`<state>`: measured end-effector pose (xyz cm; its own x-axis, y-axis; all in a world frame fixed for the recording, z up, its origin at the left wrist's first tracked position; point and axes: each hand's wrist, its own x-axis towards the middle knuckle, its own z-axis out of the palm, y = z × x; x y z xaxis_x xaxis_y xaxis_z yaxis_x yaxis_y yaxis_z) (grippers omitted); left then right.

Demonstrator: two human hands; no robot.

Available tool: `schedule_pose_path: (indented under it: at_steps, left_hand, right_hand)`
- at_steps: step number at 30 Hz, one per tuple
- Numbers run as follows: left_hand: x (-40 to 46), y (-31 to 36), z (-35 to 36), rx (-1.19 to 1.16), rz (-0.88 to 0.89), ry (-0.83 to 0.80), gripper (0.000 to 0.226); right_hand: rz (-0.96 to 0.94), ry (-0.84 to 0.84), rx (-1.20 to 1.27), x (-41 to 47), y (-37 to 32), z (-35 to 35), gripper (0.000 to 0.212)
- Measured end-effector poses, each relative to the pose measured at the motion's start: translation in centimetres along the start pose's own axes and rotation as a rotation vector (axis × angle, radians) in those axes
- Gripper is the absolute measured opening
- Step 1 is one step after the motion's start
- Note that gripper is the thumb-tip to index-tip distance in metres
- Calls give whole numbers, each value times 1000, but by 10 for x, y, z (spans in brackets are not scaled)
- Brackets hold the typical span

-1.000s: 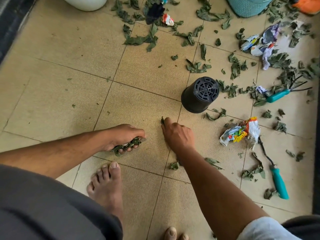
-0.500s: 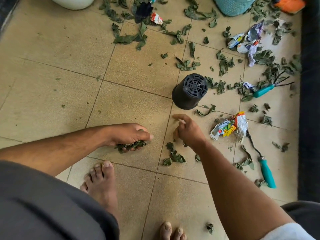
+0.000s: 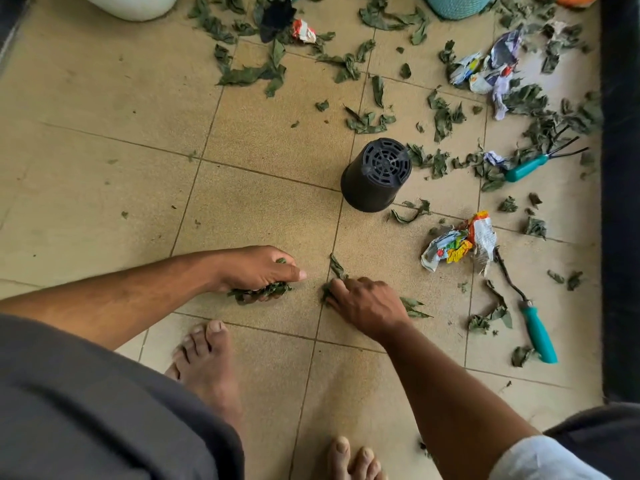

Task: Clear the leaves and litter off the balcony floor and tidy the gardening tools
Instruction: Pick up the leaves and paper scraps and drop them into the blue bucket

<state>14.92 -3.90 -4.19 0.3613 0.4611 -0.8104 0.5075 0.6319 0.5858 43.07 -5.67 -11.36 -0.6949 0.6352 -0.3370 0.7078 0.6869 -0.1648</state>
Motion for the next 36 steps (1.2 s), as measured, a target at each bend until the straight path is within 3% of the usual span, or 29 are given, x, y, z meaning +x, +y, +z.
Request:
schedule_pose_path:
  at_steps: [3,7,10,14,16,19,23,25,27,31,36]
  left_hand:
    - [-1,-3,-2,-34,-25,18,33]
    - [3,-3,-6,-121,-19,94,32]
    - [6,-5,-12,-229,-7,163,31]
    - [8,-10,-18,-271,14,175,39]
    - [13,-12,-18,-204,45,199,34]
    - [23,-8,-15,-23,155,203,27]
    - [40,11,-12,499,345,307,38]
    - [53,15,-15,641,433,361,40]
    - [62,19,-19,724,467,389,39]
    - [80,21,-11,897,480,337,46]
    - [96,16,8,814,531,412,32]
  right_hand:
    - [187,39,163,24,-11,-10,30]
    - [514,264,683,62,-25,-42,22]
    - [658,322,1147,80,-25,-69,28]
    - [661,413,1848,79,-11,-94,29]
    - [613,445,2009,70,4,-91,29]
    - [602,489,2193,56,25,-74,12]
    - [629,491,2335,41,33,-61,11]
    - [672,432,2321,36,34,-59,32]
    - [707,412,2288,31,35,-56,39]
    - [750,491,2198,14,39,-47,32]
    - [900,508,1834,-11,51,-43,36]
